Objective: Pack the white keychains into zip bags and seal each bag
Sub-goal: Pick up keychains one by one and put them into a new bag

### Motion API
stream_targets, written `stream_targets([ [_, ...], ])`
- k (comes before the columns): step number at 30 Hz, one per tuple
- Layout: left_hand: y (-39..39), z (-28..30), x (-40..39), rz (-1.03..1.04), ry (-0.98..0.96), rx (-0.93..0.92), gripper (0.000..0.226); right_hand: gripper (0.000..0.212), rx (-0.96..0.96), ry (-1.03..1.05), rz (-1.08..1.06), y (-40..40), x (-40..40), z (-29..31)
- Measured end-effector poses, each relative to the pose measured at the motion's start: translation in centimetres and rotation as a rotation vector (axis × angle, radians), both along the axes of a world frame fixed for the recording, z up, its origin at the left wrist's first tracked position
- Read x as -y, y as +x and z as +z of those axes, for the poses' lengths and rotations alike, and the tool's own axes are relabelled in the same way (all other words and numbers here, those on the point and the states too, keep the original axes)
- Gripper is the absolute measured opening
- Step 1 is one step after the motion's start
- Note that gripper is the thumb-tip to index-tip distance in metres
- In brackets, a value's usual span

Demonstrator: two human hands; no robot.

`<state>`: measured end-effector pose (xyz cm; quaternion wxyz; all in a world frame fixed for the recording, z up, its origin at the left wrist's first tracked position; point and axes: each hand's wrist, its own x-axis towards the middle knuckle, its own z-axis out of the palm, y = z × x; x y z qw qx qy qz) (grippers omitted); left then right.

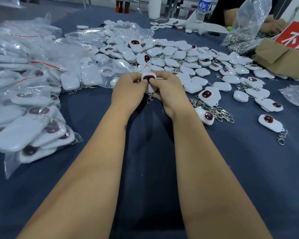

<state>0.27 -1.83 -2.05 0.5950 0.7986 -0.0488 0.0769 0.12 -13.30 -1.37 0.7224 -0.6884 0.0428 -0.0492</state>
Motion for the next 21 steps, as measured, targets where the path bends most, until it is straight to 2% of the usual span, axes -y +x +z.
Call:
stream_targets([
  [12, -0.12, 0.14, -0.03, 0.018, -0.026, -0.031, 0.022, 0.023, 0.014, -0.071, -0.003, -0.2, -0.29, 0.15],
  [21, -0.17, 0.33, 0.25, 0.067, 0.03, 0.034, 0.016, 0.024, 0.013, -0.056, 0.009, -0.49, -0.42, 0.39],
])
